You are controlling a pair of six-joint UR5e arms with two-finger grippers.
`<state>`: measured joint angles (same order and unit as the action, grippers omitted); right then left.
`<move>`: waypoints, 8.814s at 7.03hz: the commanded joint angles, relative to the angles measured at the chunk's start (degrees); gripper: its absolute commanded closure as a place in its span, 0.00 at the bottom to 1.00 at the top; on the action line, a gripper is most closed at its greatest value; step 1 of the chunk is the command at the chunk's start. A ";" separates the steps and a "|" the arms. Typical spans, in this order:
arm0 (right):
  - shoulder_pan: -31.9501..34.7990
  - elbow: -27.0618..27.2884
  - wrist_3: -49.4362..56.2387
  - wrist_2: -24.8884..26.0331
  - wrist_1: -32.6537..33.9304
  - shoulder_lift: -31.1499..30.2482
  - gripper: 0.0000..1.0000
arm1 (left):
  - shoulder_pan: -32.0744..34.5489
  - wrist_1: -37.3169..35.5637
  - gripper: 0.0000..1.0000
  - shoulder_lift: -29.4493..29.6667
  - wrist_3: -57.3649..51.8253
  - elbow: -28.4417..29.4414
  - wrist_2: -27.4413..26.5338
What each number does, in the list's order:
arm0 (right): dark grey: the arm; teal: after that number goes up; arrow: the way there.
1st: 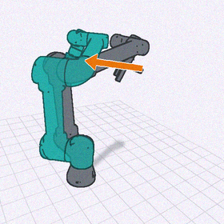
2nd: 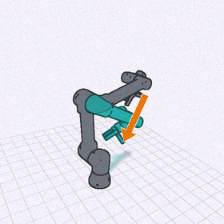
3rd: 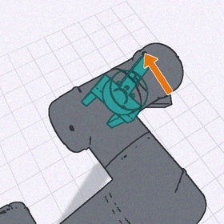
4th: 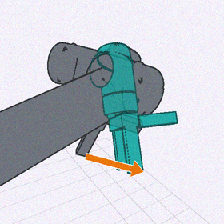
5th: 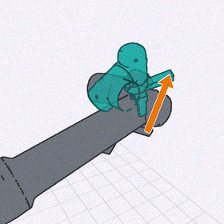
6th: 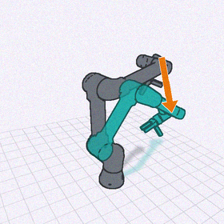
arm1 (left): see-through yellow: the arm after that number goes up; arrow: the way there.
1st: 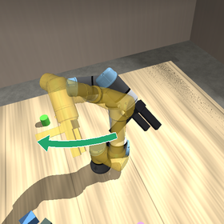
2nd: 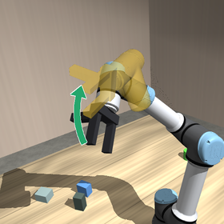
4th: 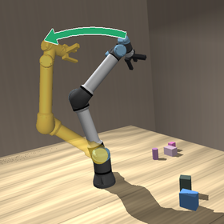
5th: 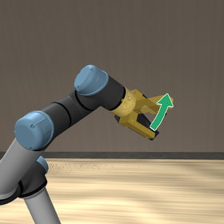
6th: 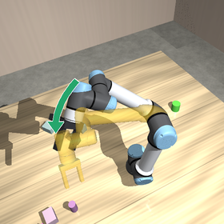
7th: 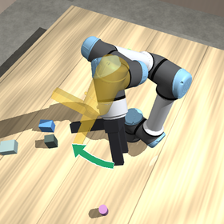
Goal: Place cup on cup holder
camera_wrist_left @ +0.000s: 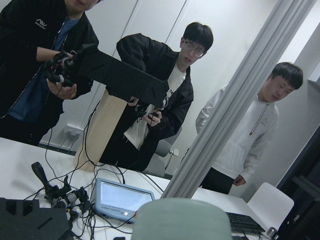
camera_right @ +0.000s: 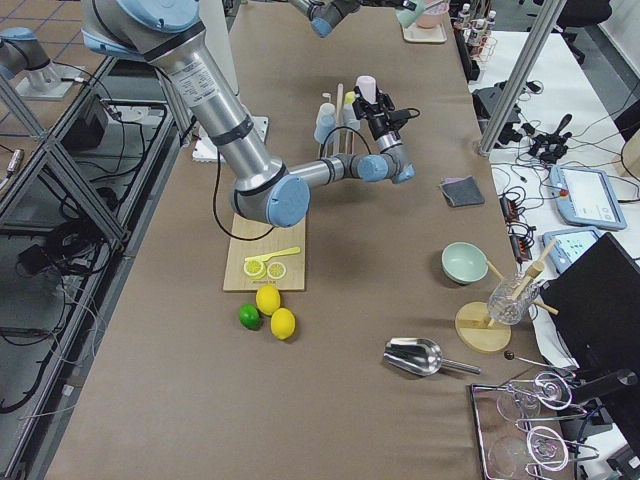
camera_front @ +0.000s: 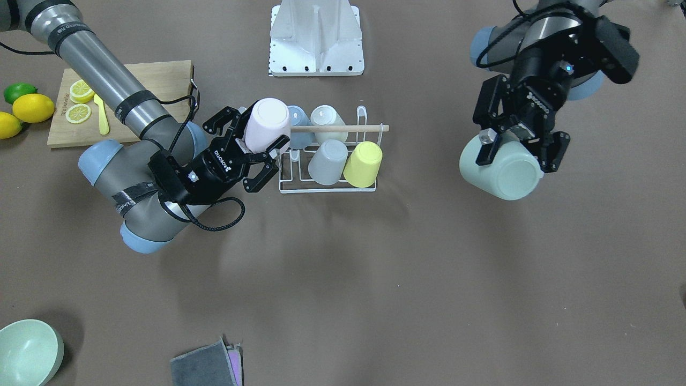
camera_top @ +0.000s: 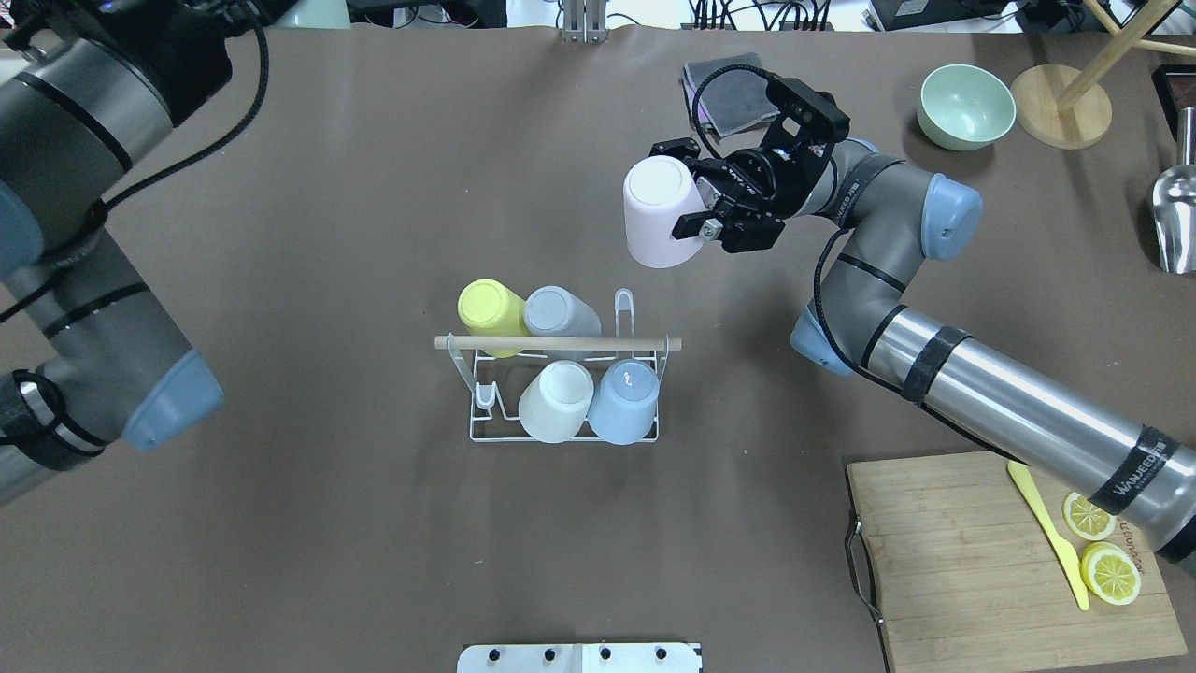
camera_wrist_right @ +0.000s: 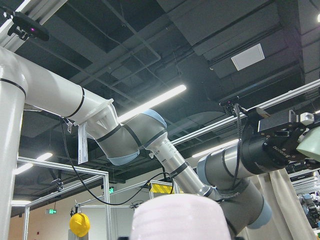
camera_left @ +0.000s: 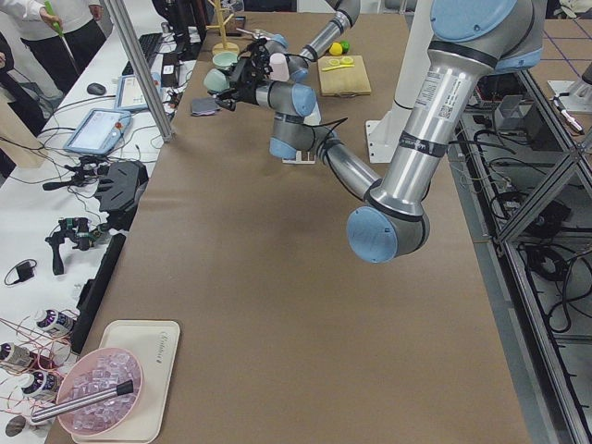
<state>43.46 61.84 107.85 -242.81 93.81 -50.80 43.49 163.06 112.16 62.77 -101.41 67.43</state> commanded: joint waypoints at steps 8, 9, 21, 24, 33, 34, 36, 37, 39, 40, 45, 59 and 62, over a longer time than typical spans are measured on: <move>-4.00 -5.50 9.75 0.41 -0.03 1.41 0.80 | -29.58 8.50 0.83 0.16 -10.74 0.87 -29.09; -4.26 -5.50 11.40 0.32 -0.03 1.32 0.80 | -32.04 8.68 0.83 0.17 -10.74 0.86 -31.72; -6.73 -6.03 12.22 0.06 0.23 1.32 0.01 | -36.90 10.96 0.83 1.48 -11.97 5.96 -37.72; -4.10 -5.51 11.86 0.32 0.23 0.62 0.01 | -36.99 11.49 0.83 1.57 -11.97 6.75 -37.81; 8.47 27.40 -18.34 7.77 15.67 -25.62 0.01 | -37.69 12.11 0.45 2.54 -12.06 8.95 -43.16; 8.91 30.94 -19.07 8.75 21.88 -27.84 0.01 | -37.69 12.02 0.07 2.54 -12.50 8.95 -43.17; 10.41 32.46 -24.32 10.95 26.51 -30.92 0.01 | -37.87 12.11 0.02 2.71 -13.29 9.65 -43.35; 11.02 32.55 -26.79 12.78 27.82 -32.59 0.01 | -37.87 12.11 0.02 2.80 -13.29 10.09 -43.78; 13.48 33.52 -30.14 18.49 37.10 -32.26 0.01 | -37.87 12.11 0.02 2.80 -13.29 10.09 -44.14; 14.01 33.52 -30.67 20.51 41.33 -31.91 0.01 | -37.61 12.11 0.02 2.80 -13.38 9.40 -44.14; 15.07 34.14 -57.18 20.80 42.16 -31.47 0.02 | -20.94 11.58 0.02 2.89 -14.17 9.38 -24.59; 25.35 34.75 -89.48 59.90 47.59 -29.35 0.05 | 10.98 -12.23 0.03 -9.24 -14.34 22.55 29.91; 26.50 34.84 -89.39 71.91 47.61 -28.92 0.01 | 18.09 -18.45 0.03 -10.99 -24.33 24.59 41.69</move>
<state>69.65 96.73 18.45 -175.23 141.35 -79.73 58.29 147.93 101.83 42.96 -77.26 104.19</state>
